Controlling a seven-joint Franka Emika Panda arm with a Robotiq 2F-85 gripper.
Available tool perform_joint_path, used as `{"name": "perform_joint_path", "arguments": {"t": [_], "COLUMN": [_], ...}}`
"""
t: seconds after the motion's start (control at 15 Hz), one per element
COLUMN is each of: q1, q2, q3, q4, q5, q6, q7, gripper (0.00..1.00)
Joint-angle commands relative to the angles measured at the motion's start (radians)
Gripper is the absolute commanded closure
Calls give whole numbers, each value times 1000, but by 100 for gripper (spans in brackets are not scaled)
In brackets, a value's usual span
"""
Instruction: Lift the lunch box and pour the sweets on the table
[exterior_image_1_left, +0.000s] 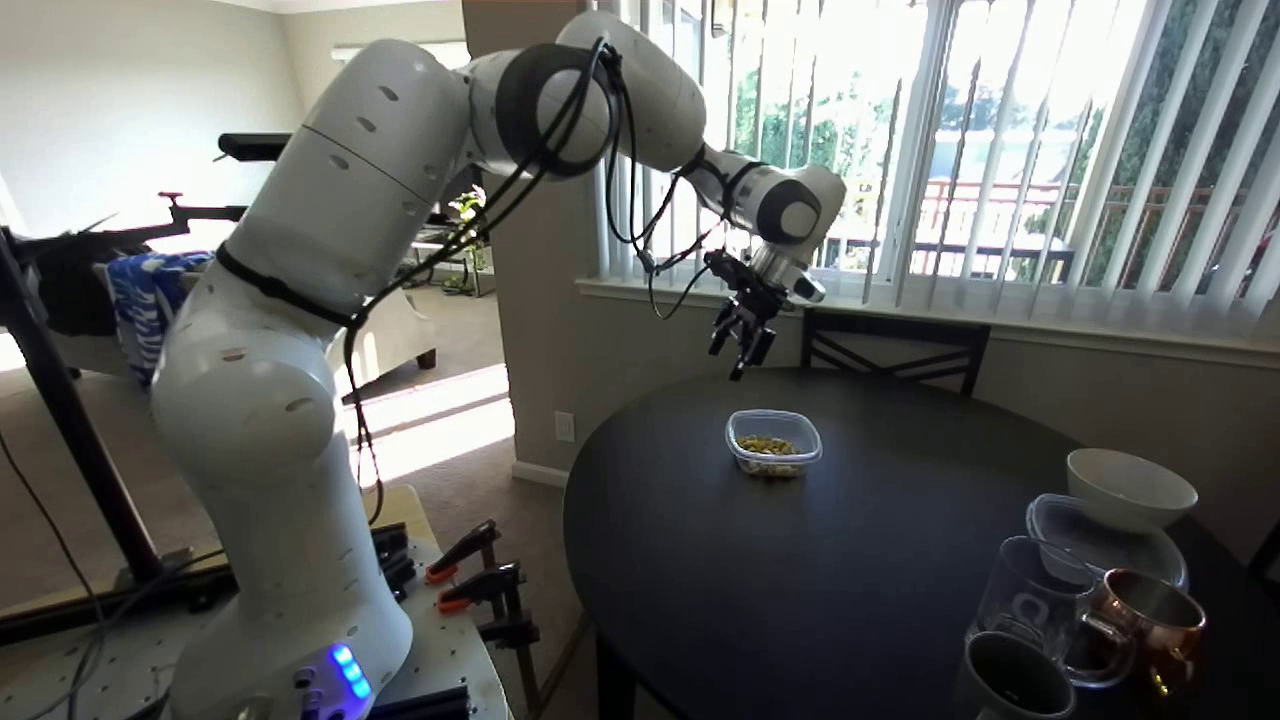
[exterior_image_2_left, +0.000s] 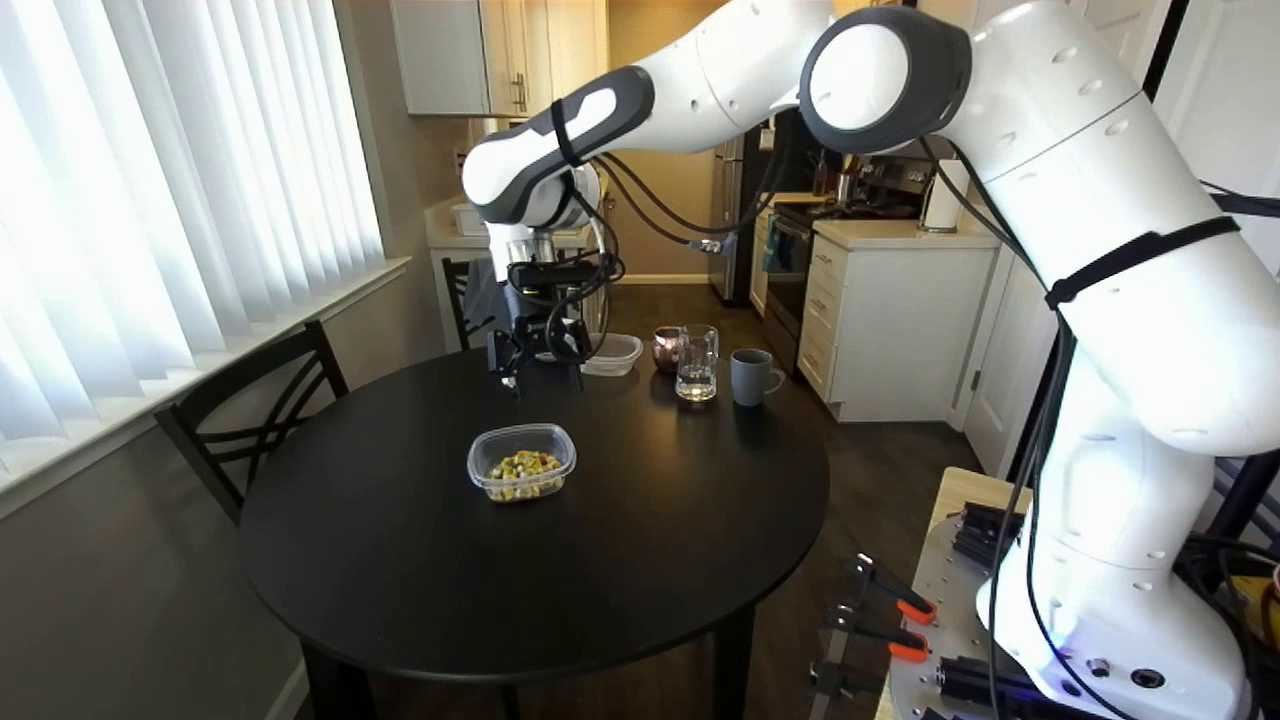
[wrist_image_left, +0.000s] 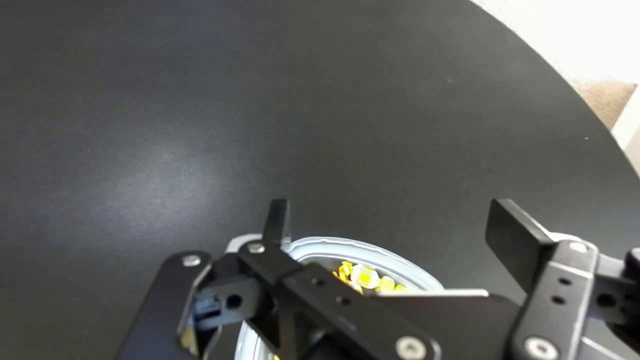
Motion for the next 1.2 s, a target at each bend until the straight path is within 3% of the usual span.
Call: {"name": "perform_joint_path", "arguments": {"t": [0.0,0.2,0.27,0.33,0.73,0.8,1.13], "q1": [15,-7,-25,-8,-9,5,4], "q2": [72,108,104,94,99,89,182], "q3": [-52,-80,-69,-71,-70,-80,-64], "q4": [106,146,144,118,123,102,131], "q5": [-41,-56,-64,-48,-49,-27,48], "q6": [-77,-117,-145,-94,-99,-15,175], "q7": [136,155,64,113,108,183,319], "gripper": [0,0,0,0,0,0,0]}}
